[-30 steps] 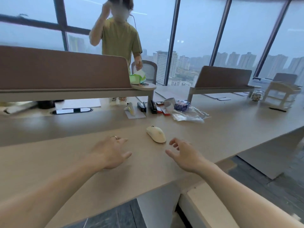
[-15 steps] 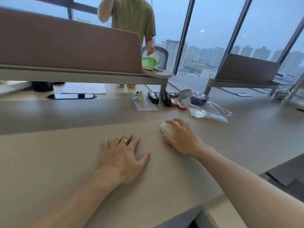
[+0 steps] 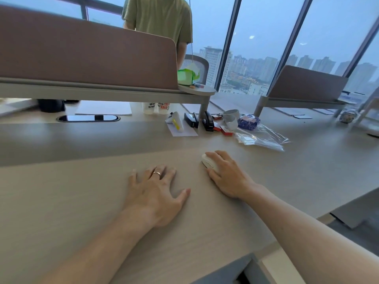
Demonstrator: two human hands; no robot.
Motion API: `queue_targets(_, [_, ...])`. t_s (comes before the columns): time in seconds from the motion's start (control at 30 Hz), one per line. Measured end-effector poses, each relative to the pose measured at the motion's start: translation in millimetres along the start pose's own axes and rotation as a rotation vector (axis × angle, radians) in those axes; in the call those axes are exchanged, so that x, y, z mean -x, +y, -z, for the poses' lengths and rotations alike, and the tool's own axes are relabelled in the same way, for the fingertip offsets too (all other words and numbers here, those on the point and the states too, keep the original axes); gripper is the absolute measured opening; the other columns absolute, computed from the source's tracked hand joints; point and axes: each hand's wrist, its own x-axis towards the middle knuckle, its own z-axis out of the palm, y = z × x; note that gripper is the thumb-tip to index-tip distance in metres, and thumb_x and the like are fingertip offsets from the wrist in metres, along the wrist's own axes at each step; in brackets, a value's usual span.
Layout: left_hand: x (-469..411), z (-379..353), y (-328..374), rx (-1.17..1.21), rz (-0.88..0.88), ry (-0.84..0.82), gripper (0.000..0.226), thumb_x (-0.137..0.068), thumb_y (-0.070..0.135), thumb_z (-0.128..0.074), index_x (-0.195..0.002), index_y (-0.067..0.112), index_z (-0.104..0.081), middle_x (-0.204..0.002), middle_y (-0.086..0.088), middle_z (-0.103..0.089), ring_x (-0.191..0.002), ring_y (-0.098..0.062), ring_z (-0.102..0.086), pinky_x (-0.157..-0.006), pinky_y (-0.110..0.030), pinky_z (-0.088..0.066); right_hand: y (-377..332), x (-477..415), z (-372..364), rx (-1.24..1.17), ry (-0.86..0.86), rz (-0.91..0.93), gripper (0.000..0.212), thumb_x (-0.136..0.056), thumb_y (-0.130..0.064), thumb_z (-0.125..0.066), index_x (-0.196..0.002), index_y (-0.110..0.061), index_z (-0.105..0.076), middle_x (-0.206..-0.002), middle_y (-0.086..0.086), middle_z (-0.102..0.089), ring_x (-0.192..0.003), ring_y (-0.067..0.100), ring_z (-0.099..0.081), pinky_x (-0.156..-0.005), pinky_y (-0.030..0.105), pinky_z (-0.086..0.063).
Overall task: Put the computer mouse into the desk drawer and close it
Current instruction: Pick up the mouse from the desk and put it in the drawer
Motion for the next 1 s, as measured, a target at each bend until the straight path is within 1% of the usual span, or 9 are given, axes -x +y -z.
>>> queue_targets(0.13, [2,2,1,-0.011,-0.004,0.004,0.082,-0.077,0.08,-0.016,-0.148,0.041,-0.024,-0.161,0.01,-0.023,-0.145,-0.017,-0.019,-0.117,-0.051,-0.009,7,34,14,-0.022,0.026,0.028,0.051,-0.096,-0.036,-0.05,-0.146,-0.026,-0.045,-0.147,0.003,-0.043,-0.13,0.025,-0.047,-0.11,0.03,-0.035])
queue_targets(0.33, [12,7,14,-0.001,-0.031,-0.053,0.078,-0.081,0.076,-0.025,-0.148,0.036,-0.027,-0.16,0.004,-0.026,-0.146,-0.021,-0.02,-0.118,-0.048,-0.014,54,128,50,-0.027,0.129,-0.027,0.05,-0.094,-0.032,-0.052,-0.143,-0.024,-0.05,-0.144,0.003,-0.048,-0.129,0.022,-0.05,-0.11,0.03,-0.037])
queue_targets(0.47, [42,6,77,0.07,-0.252,-0.075,0.072,-0.084,0.07,-0.038,-0.147,0.035,-0.031,-0.159,0.001,-0.029,-0.144,-0.022,-0.024,-0.116,-0.043,-0.019,91,199,72,0.019,0.161,-0.123,0.05,-0.095,-0.037,-0.051,-0.145,-0.027,-0.047,-0.147,-0.001,-0.045,-0.132,0.018,-0.048,-0.111,0.035,-0.039])
queue_targets(0.6, [73,-6,143,0.156,-0.462,-0.101,0.068,-0.084,0.066,-0.044,-0.145,0.035,-0.034,-0.156,0.003,-0.034,-0.142,-0.021,-0.029,-0.114,-0.043,-0.026,115,260,86,0.037,0.163,-0.199,0.052,-0.095,-0.033,-0.055,-0.146,-0.026,-0.045,-0.148,-0.004,-0.043,-0.13,0.014,-0.046,-0.108,0.029,-0.036])
queue_targets(0.67, [84,-15,163,0.191,-0.564,-0.138,0.068,-0.085,0.064,-0.046,-0.145,0.034,-0.033,-0.155,0.003,-0.035,-0.14,-0.02,-0.031,-0.114,-0.042,-0.028,127,283,89,0.032,0.178,-0.247,0.052,-0.095,-0.032,-0.056,-0.146,-0.026,-0.046,-0.148,-0.003,-0.042,-0.13,0.014,-0.045,-0.109,0.031,-0.038])
queue_targets(0.8, [103,-36,189,0.117,-0.795,-0.075,0.066,-0.085,0.062,-0.046,-0.144,0.035,-0.033,-0.152,0.008,-0.038,-0.138,-0.015,-0.033,-0.114,-0.036,-0.028,147,320,91,0.015,0.193,-0.331,0.052,-0.094,-0.034,-0.057,-0.145,-0.027,-0.047,-0.149,-0.003,-0.041,-0.13,0.015,-0.045,-0.108,0.034,-0.04])
queue_targets(0.9, [111,-52,200,0.041,-0.988,-0.097,0.063,-0.091,0.053,-0.047,-0.147,0.027,-0.032,-0.153,0.006,-0.037,-0.141,-0.012,-0.028,-0.116,-0.032,-0.026,161,341,89,0.001,0.19,-0.382,0.051,-0.093,-0.039,-0.058,-0.143,-0.032,-0.048,-0.148,-0.005,-0.041,-0.13,0.016,-0.046,-0.108,0.04,-0.042])
queue_targets(0.97, [111,-66,202,0.043,-0.994,-0.138,0.059,-0.094,0.042,-0.048,-0.148,0.024,-0.031,-0.152,0.006,-0.036,-0.14,-0.011,-0.029,-0.114,-0.031,-0.032,167,348,84,-0.02,0.196,-0.406,0.05,-0.09,-0.039,-0.06,-0.139,-0.033,-0.051,-0.146,-0.005,-0.043,-0.129,0.017,-0.047,-0.107,0.041,-0.042])
queue_targets(1.0, [108,-74,202,0.076,-0.936,-0.164,0.058,-0.095,0.037,-0.048,-0.148,0.024,-0.03,-0.152,0.005,-0.036,-0.14,-0.011,-0.03,-0.113,-0.031,-0.035,169,350,81,-0.031,0.203,-0.413,0.05,-0.089,-0.038,-0.061,-0.137,-0.034,-0.052,-0.145,-0.005,-0.044,-0.129,0.017,-0.047,-0.107,0.04,-0.042])
